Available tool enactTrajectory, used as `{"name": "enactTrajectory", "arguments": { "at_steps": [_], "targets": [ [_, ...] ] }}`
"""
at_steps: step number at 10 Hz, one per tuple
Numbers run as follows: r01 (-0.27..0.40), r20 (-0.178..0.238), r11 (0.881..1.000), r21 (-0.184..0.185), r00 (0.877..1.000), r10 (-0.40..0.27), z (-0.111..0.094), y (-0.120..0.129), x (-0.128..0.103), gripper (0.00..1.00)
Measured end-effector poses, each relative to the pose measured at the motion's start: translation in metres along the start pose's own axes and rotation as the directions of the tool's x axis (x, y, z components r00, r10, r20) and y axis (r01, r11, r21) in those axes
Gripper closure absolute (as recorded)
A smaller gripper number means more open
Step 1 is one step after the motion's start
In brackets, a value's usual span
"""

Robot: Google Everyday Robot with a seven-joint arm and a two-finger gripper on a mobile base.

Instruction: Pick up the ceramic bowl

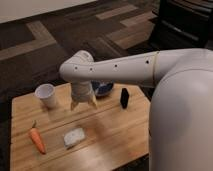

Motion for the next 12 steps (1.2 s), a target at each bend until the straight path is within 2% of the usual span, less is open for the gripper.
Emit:
{"name": "enactTrajectory", "arguments": {
  "at_steps": [1, 3, 5, 6, 7, 8, 9, 10, 11, 12],
  "targets": [
    [0.021, -0.008, 1.0, 0.006, 1.0, -0.021, 0.003, -0.002, -0.001, 0.35],
    [0.099, -0.045, 0.994, 0.055, 0.994, -0.097, 0.013, -0.012, -0.013, 0.35],
    [0.202, -0.072, 0.977, 0.075, 0.978, -0.197, 0.026, -0.019, -0.046, 0.35],
    [0.28, -0.063, 0.957, 0.076, 0.959, -0.275, 0.029, -0.018, -0.071, 0.35],
    [0.37, -0.035, 0.926, 0.082, 0.929, -0.368, 0.029, -0.019, -0.101, 0.35],
    [0.45, -0.012, 0.888, 0.092, 0.893, -0.45, 0.027, -0.021, -0.124, 0.35],
    [0.559, 0.017, 0.824, 0.09, 0.827, -0.563, 0.024, -0.018, -0.149, 0.35],
    [0.62, 0.037, 0.78, 0.086, 0.78, -0.625, 0.023, -0.015, -0.163, 0.35],
    [0.663, 0.051, 0.743, 0.09, 0.742, -0.669, 0.021, -0.014, -0.174, 0.35],
    [0.682, 0.058, 0.725, 0.092, 0.724, -0.688, 0.02, -0.014, -0.179, 0.35]
  ]
}}
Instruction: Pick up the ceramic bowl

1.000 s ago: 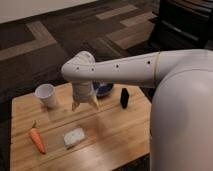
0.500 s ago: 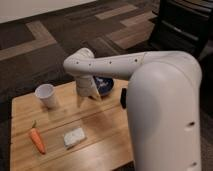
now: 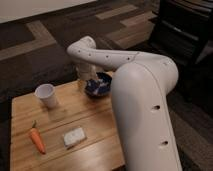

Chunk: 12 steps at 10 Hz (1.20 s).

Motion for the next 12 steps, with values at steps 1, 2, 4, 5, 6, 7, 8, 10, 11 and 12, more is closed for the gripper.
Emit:
{"name": "enactTrajectory", "arguments": {
  "at_steps": [1, 2, 4, 5, 6, 7, 8, 10, 11, 12],
  "targets": [
    [0.004, 0.002, 1.0, 0.001, 1.0, -0.004, 0.0, -0.001, -0.001, 0.35],
    [0.004, 0.001, 1.0, 0.002, 1.0, -0.004, 0.0, -0.001, 0.0, 0.35],
    [0.017, -0.018, 1.0, 0.021, 1.0, -0.017, 0.016, -0.004, -0.005, 0.35],
    [0.029, -0.018, 0.999, 0.023, 0.999, -0.029, 0.028, 0.002, -0.013, 0.35],
    [0.032, -0.022, 0.999, 0.03, 0.999, -0.031, 0.037, 0.003, -0.017, 0.35],
    [0.039, -0.022, 0.999, 0.03, 0.999, -0.038, 0.046, 0.01, -0.025, 0.35],
    [0.039, -0.021, 0.999, 0.03, 0.999, -0.039, 0.052, 0.015, -0.03, 0.35],
    [0.021, -0.018, 0.999, 0.033, 1.0, -0.02, 0.065, 0.014, -0.033, 0.35],
    [0.009, -0.018, 0.999, 0.036, 1.0, -0.008, 0.071, 0.011, -0.032, 0.35],
    [-0.012, -0.016, 0.999, 0.037, 1.0, 0.013, 0.079, 0.003, -0.029, 0.35]
  ]
}}
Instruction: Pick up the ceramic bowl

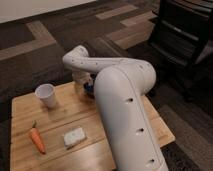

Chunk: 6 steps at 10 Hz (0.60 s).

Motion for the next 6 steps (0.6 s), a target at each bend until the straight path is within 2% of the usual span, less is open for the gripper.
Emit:
{"name": "enactTrajectory", "arguments": {
  "at_steps": [2, 4, 5, 6],
  "targets": [
    [-0.033, 0.012, 0.999, -0.02, 0.999, 0.033, 0.012, -0.009, 0.003, 0.39],
    [-0.046, 0.021, 0.998, -0.031, 0.999, 0.046, 0.013, -0.012, 0.0, 0.68],
    [-0.036, 0.014, 0.999, -0.004, 0.999, 0.036, 0.009, -0.017, 0.0, 0.82],
    [-0.017, -0.004, 0.999, 0.041, 1.0, 0.017, 0.002, -0.024, 0.001, 0.96]
  ]
}}
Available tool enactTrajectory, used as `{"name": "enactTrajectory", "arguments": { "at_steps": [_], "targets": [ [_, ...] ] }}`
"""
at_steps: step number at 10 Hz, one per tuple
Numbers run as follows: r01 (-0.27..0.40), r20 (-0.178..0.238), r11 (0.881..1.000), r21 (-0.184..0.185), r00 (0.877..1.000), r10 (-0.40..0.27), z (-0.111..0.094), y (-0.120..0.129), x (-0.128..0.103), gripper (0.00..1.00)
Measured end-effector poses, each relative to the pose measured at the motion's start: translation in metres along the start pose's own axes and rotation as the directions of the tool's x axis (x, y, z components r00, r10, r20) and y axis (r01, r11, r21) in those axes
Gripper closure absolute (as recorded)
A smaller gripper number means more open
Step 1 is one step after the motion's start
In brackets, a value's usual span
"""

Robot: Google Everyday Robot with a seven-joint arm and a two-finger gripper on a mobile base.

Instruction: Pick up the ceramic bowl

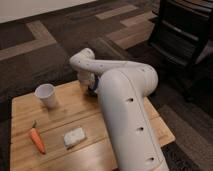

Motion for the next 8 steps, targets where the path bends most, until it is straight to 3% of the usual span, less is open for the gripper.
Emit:
{"name": "enactTrajectory", "arguments": {
  "at_steps": [2, 4, 6, 8],
  "targets": [
    [0.057, -0.001, 0.997, 0.051, 0.998, -0.057, -0.021, 0.007, -0.016, 1.0],
    [0.065, 0.084, 0.993, 0.098, 0.994, -0.073, -0.072, -0.008, -0.036, 1.0],
    [0.033, 0.16, 0.99, 0.134, 0.986, -0.055, -0.115, -0.028, -0.035, 1.0],
    [0.031, 0.172, 0.99, 0.14, 0.984, -0.055, -0.122, -0.028, -0.035, 1.0]
  ]
}}
